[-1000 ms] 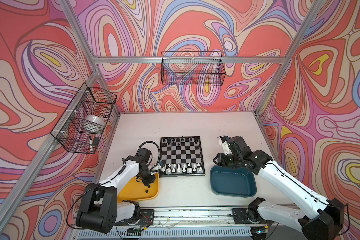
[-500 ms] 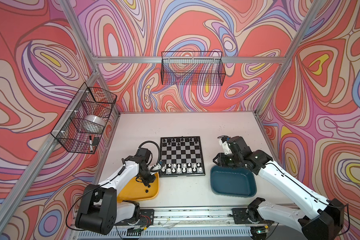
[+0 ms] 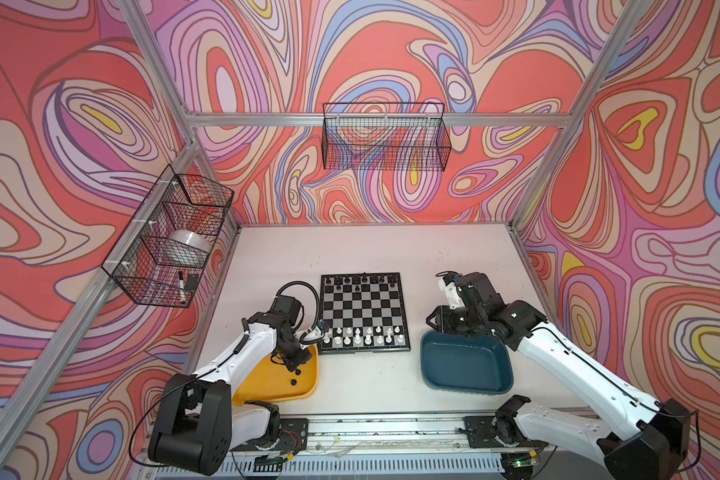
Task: Set up the chess pieces on the board
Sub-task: 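Close the left gripper on the black pawn in the yellow tray, then lift the black pawn and carry it with the left gripper to the board's far rows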
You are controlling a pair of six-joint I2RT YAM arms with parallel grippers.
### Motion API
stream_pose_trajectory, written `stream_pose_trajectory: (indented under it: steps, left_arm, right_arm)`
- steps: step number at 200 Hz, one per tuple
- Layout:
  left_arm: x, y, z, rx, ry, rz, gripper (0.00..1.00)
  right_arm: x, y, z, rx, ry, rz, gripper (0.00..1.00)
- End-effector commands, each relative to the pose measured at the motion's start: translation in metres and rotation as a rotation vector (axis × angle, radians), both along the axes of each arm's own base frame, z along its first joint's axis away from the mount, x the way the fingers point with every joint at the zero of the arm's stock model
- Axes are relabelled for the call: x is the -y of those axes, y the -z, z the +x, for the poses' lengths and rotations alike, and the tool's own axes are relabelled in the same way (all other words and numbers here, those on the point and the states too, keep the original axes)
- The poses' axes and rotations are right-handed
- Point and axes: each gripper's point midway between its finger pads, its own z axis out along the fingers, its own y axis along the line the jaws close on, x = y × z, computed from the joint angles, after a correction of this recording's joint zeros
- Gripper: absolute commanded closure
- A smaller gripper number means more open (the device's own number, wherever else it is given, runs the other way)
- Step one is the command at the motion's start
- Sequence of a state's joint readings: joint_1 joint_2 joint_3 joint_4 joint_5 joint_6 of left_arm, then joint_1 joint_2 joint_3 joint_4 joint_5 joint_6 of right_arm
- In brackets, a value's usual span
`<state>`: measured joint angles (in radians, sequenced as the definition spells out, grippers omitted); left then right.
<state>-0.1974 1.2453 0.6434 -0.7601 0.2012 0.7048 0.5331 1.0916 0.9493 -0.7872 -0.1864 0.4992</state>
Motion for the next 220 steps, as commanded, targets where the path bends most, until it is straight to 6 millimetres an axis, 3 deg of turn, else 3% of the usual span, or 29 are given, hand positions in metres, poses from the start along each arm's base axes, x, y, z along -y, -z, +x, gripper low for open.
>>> stream_pose_trajectory:
  steps: [1, 137, 220]
  left_arm:
    - [-0.002, -0.009, -0.002, -0.002, 0.025, 0.016, 0.93]
    - [-0.008, -0.045, -0.008, -0.014, 0.071, 0.052, 0.94]
    - [-0.008, -0.075, 0.005, 0.012, 0.099, 0.063, 0.94]
  right_arm:
    - [0.004, -0.002, -0.001, 0.006, 0.006, -0.009, 0.68]
    - [-0.001, 0.003, 0.004, 0.001, -0.005, -0.007, 0.68]
    - [-0.004, 0.009, 0.004, -0.007, -0.013, -0.002, 0.68]
